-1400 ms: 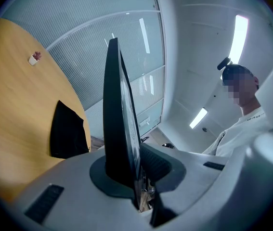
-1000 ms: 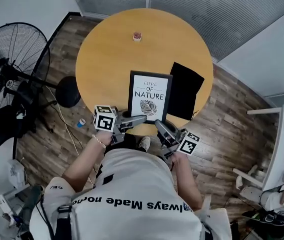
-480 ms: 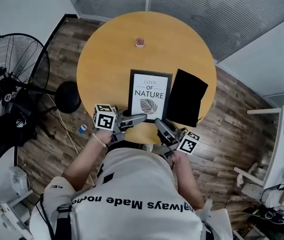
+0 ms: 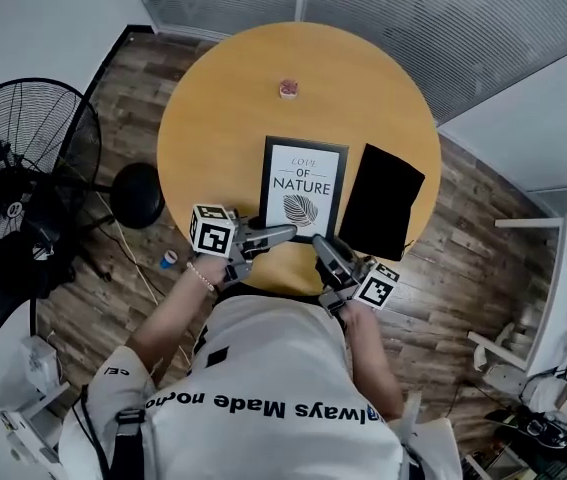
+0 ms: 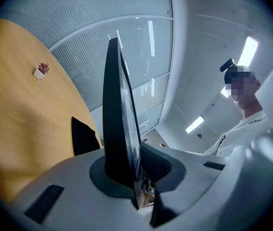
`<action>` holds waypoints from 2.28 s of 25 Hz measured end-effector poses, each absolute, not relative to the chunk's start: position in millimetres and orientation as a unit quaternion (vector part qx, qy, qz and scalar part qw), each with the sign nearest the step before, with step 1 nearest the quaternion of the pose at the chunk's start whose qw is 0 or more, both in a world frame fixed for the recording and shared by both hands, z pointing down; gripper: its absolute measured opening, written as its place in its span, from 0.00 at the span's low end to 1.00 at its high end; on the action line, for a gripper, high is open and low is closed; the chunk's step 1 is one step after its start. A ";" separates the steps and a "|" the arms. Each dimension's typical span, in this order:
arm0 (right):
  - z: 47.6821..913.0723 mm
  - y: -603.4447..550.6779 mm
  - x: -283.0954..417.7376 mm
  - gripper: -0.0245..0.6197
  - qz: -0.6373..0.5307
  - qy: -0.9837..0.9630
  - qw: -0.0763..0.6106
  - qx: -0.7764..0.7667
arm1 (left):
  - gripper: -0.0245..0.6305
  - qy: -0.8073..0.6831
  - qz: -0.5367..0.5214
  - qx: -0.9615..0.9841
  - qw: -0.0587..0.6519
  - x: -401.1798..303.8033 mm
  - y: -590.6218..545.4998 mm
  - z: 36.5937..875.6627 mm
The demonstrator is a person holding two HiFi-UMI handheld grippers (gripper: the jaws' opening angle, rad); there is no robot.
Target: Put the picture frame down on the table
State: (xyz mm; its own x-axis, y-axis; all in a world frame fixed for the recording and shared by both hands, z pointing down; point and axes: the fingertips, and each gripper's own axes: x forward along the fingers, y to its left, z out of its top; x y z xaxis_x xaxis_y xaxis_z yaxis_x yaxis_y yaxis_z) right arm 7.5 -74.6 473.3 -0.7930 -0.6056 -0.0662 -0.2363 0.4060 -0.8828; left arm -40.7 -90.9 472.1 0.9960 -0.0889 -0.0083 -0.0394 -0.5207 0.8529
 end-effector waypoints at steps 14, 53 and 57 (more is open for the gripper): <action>496.0 -87.9 32.4 0.18 -0.503 0.801 0.185 -0.266 | 0.12 -0.050 -0.021 0.858 0.511 -16.3 -103.3 493.4; 617.1 -83.2 50.2 0.22 -0.571 0.724 0.132 -0.364 | 0.44 -0.222 0.107 0.839 0.485 -2.9 -109.0 627.2; 627.5 -81.6 49.2 0.22 -0.577 0.715 0.130 -0.373 | 0.44 -0.225 0.109 0.832 0.495 -3.8 -107.1 639.0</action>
